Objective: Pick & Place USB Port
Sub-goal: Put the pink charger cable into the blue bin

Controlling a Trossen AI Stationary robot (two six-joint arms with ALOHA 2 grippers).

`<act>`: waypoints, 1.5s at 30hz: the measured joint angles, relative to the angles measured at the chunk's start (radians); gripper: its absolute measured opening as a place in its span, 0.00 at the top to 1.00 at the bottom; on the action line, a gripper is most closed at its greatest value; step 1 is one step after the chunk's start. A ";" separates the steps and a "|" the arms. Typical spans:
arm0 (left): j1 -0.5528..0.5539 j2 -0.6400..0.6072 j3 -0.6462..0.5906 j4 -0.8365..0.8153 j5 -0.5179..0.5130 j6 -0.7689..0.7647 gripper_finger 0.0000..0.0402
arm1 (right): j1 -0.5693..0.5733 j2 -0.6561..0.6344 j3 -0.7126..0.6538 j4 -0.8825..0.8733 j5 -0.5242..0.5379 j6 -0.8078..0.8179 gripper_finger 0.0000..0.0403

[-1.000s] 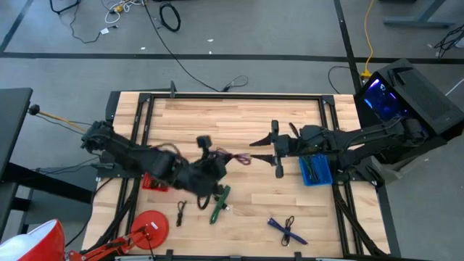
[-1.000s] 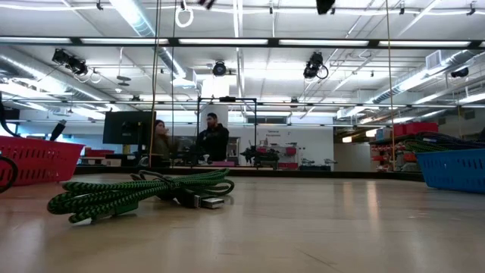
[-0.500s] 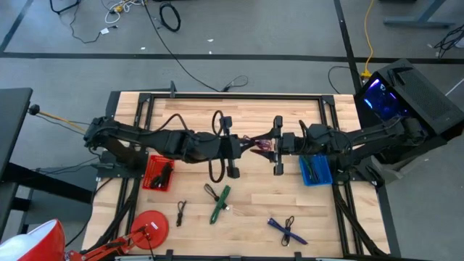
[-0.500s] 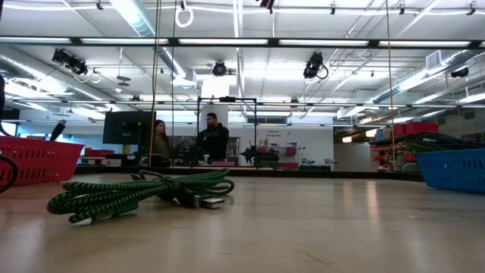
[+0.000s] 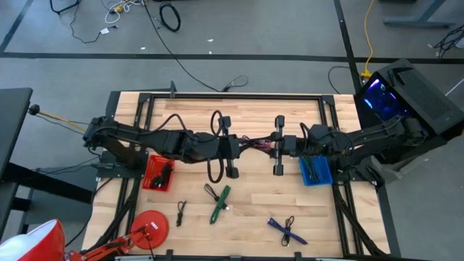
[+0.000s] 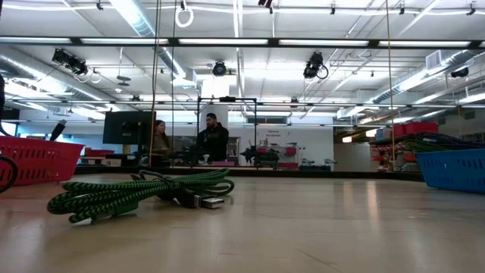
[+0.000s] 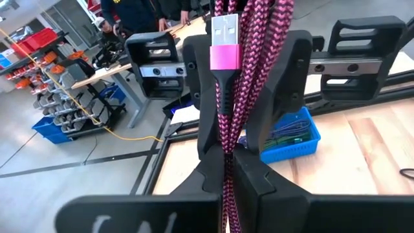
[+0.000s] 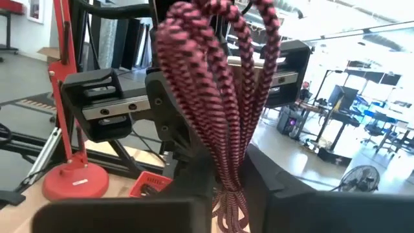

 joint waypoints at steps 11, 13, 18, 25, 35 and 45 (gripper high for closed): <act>0.002 0.000 0.002 -0.049 0.007 -0.031 0.97 | -0.001 -0.007 0.000 -0.009 -0.010 0.004 0.90; 0.004 0.001 0.002 -0.079 0.009 -0.053 0.96 | -0.001 -0.007 -0.001 -0.024 -0.011 0.009 0.93; 0.008 0.002 0.002 -0.116 0.016 -0.076 0.89 | -0.002 -0.007 -0.001 -0.044 -0.002 0.015 0.97; 0.008 0.007 -0.003 -0.189 0.012 -0.081 0.85 | -0.002 -0.014 0.002 -0.054 0.026 0.014 0.97; 0.008 0.001 -0.004 -0.407 -0.056 -0.152 0.84 | -0.001 -0.043 0.006 -0.264 0.115 0.096 0.97; 0.006 -0.036 -0.002 -0.550 -0.157 -0.223 0.84 | 0.000 -0.154 0.005 -0.748 0.180 0.403 0.97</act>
